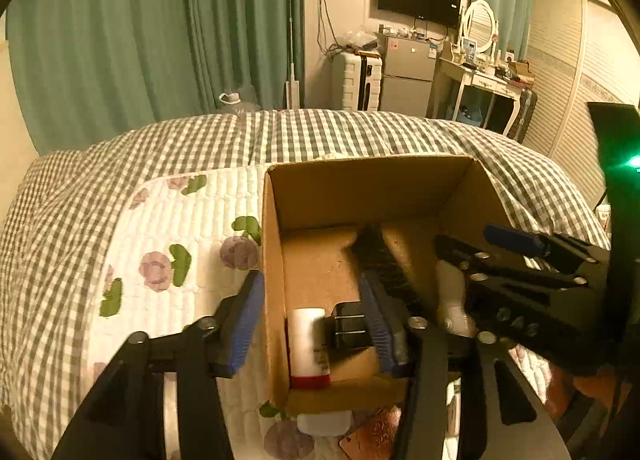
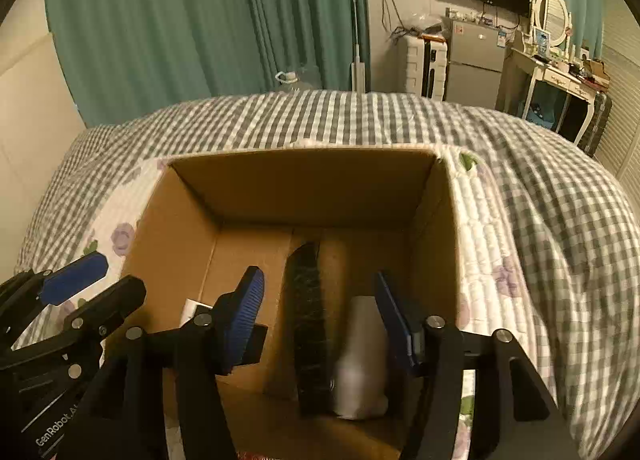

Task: Organize rigid objects
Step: 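Release the remote into the box with the right gripper and withdraw, then grasp the white square charger with the right gripper while the left grasps the pink card case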

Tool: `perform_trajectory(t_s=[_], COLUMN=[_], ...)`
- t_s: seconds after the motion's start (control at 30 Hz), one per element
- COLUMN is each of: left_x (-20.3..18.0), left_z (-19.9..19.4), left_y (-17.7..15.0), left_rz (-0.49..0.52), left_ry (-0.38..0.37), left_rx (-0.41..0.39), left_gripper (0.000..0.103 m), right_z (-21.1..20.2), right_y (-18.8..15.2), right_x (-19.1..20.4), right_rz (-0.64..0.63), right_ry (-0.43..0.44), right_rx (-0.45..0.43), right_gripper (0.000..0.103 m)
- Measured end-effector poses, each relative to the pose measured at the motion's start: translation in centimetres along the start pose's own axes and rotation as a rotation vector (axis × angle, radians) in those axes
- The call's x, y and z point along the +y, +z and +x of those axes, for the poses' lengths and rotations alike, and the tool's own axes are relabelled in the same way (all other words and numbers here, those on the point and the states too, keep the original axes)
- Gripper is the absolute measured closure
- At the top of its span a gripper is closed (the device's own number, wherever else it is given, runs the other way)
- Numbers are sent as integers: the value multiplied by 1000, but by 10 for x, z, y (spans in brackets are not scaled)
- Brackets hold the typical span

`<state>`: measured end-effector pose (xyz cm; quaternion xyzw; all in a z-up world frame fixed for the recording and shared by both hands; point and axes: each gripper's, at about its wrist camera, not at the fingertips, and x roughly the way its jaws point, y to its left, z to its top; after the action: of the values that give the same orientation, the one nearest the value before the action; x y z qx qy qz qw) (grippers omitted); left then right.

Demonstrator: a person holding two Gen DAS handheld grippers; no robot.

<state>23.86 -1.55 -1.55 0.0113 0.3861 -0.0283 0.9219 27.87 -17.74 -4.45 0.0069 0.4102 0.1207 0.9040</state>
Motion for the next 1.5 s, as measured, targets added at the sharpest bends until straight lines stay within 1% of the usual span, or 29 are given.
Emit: perform_trajectory(t_s=[0.03,0.07,0.1,0.17,0.23,0.3,0.37,0.43,0.47,0.57,0.67,0.73,0.83,0.93,1.03,1.1,1.23,1.3,1.33,1.5], left_x=[1,1,1,2,2,2,5,5,6,6,3,1,-2,-7,-10,-10,-12,-13,-15,-26], left_z=[-5,-10,-17,-33,-48,-60,-72,-81,-84,-91,-92,-85,-68,-46,-27,-16,0,4,5,7], left_y=[0,0,0,0,-3,-7,-16,-25,-30,-47,-66,-78,-96,-111,-124,-129,-139,-143,-144,-147], left_rz=[4,4,2,-5,-12,-22,-37,-40,-39,-33,-23,-23,-21,7,37,36,37,45,50,65], left_ry=[0,4,8,9,19,32,34,33,37,45,43,39,27,48,51,42,30,28,29,17], left_rx=[-4,-8,-11,-24,-28,-15,-21,-14,-10,-11,-6,9,49,77,107,132,174,190,196,219], left_gripper=[46,41,31,24,22,10,9,8,6,4,3,3,3,3,3,3,3,3,3,3], right_z=[-8,-14,-23,-49,-71,-96,-120,-137,-147,-158,-154,-145,-116,-89,-63,-46,-16,-5,-1,-13], right_y=[0,1,2,3,2,0,-5,-15,-23,-41,-60,-76,-100,-121,-138,-144,-156,-162,-164,-163], right_x=[-2,-3,-3,-7,-10,-13,-13,-11,-10,-10,-10,-10,-9,-12,-18,-19,-17,-16,-16,-22], right_rz=[-2,-8,-21,-39,-42,-50,-58,-63,-59,-38,-15,-5,-30,-62,-46,-43,-51,-58,-62,-62], right_ry=[-7,-15,-28,-68,-84,-104,-133,-137,-139,-146,-137,-134,-142,-155,-132,-113,-73,-78,-79,-87], right_rx=[-4,-5,-10,-31,-50,-59,-62,-56,-55,-43,-17,7,64,125,175,204,261,279,290,248], right_gripper=[45,44,42,29,24,21,17,16,14,11,11,11,11,11,11,12,19,35,40,44])
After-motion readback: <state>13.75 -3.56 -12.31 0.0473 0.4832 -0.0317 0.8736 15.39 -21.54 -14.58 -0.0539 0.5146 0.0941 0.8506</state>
